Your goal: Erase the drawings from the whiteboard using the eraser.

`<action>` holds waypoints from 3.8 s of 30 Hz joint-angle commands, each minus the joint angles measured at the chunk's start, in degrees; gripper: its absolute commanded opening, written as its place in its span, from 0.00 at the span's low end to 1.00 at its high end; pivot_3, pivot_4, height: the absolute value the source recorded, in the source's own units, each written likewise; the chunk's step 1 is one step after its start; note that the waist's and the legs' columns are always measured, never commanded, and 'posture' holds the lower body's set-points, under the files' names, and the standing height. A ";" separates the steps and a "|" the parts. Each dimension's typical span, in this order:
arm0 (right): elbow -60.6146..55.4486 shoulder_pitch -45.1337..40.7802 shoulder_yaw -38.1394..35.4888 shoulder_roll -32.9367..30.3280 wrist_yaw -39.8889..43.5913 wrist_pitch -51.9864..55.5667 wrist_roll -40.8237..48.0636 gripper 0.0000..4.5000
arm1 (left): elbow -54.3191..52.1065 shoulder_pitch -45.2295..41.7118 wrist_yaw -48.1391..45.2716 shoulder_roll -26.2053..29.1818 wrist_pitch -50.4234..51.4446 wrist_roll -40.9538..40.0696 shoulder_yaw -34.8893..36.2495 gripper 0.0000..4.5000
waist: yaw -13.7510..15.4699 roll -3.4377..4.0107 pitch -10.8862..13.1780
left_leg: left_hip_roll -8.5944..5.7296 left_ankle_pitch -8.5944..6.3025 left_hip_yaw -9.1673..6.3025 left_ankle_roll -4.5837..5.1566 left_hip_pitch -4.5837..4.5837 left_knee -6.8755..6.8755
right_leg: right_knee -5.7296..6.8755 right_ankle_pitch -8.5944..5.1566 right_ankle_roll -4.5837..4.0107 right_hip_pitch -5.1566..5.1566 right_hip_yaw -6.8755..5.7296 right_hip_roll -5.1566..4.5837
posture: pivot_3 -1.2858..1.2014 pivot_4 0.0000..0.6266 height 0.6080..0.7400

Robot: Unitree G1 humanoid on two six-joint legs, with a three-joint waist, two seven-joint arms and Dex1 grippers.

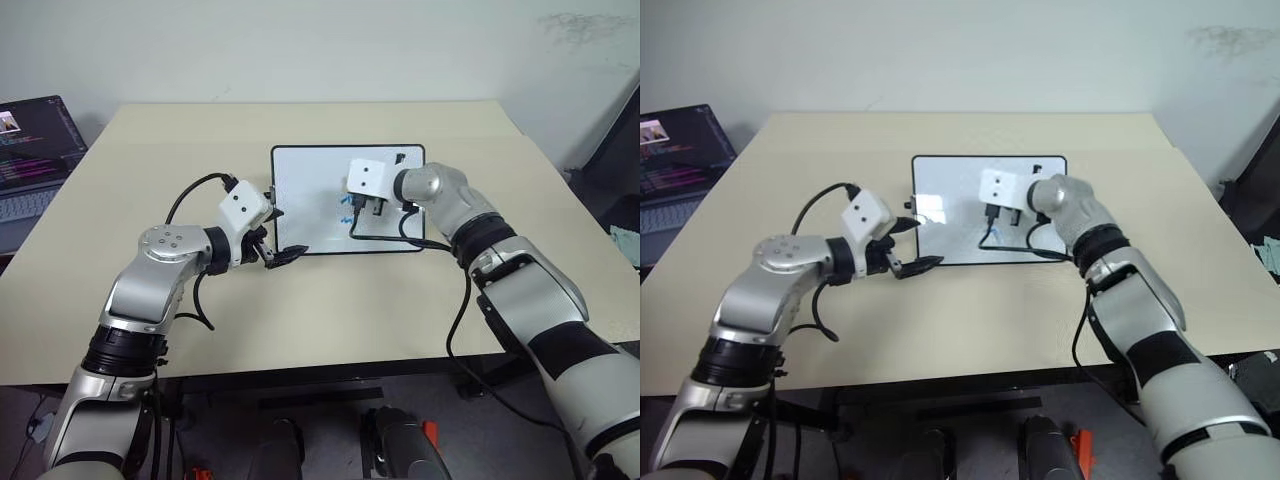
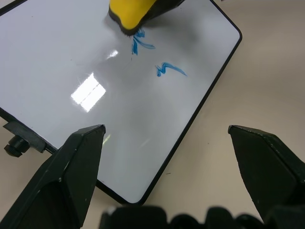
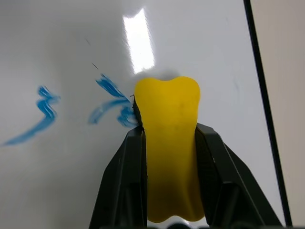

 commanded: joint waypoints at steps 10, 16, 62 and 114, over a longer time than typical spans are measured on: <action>0.77 0.59 0.13 0.51 0.46 0.53 -0.66 0.22 | -1.00 -1.35 -0.13 0.62 -0.95 0.16 0.97 1.00 | 0.07 -0.01 -0.01 | 0.02 0.05 -0.02 0.08 0.02 0.00 | 0.02 0.00 0.00 0.03 -0.05 0.01 | 0.52 0.24 1.00; -3.25 2.42 0.28 5.75 -0.21 -0.10 -0.15 0.22 | -0.85 -1.35 -0.11 0.57 -1.03 0.14 0.98 1.00 | -1.11 0.00 -0.01 | 0.08 0.05 -0.04 0.08 0.09 0.00 | 0.06 0.00 0.00 0.01 -0.03 0.10 | 0.52 0.24 1.00; -3.24 5.71 2.00 -8.44 4.78 -2.08 -2.69 0.22 | 0.79 -2.62 -0.11 -0.18 -2.17 0.55 0.35 1.00 | 0.66 -0.03 -0.02 | 0.00 -0.17 -0.02 -0.27 -0.07 0.54 | -0.35 -0.01 -0.02 0.22 -0.05 -0.08 | 0.52 0.24 1.00; -8.99 7.55 1.34 0.02 5.48 0.57 -2.37 0.22 | -0.44 -0.98 -0.26 0.48 -1.32 0.68 0.68 1.00 | 0.95 -0.05 -0.03 | 0.06 -0.02 -0.06 -0.02 -0.20 -0.22 | 0.25 0.12 -0.03 -0.73 0.05 0.22 | 0.52 0.24 1.00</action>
